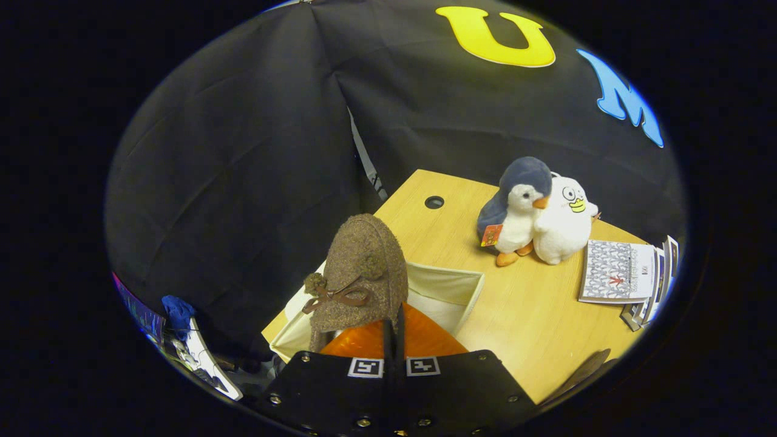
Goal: Open the storage box then place both shoes into the box .Put the left shoe in first, then the right shoe, with the right side of both shoes facing outward in a uniform manner.
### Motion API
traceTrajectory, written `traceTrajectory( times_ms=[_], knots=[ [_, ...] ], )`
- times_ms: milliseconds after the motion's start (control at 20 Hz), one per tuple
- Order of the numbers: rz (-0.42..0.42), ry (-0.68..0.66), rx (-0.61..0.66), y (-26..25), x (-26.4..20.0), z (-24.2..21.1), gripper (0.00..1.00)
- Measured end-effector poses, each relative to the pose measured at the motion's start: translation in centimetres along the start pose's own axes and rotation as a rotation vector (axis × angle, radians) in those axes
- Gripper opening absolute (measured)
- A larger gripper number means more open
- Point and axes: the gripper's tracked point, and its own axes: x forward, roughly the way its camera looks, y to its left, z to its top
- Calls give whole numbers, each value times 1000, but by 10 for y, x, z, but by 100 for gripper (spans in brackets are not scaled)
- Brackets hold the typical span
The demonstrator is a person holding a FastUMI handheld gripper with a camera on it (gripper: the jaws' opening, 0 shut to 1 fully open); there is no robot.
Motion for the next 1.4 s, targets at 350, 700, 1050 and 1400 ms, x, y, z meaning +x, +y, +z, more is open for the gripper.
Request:
traceTrajectory(
  times_ms=[350, 700, 1050, 1400],
  knots=[
    [-41, 57, -58, 4, 27, -22, 0],
    [22, -74, -94, 10, 5, 16, 96],
    [14, -180, -24, -29, -69, 37, 96],
    [-86, -258, 47, -114, -134, 24, 96]
  ],
)
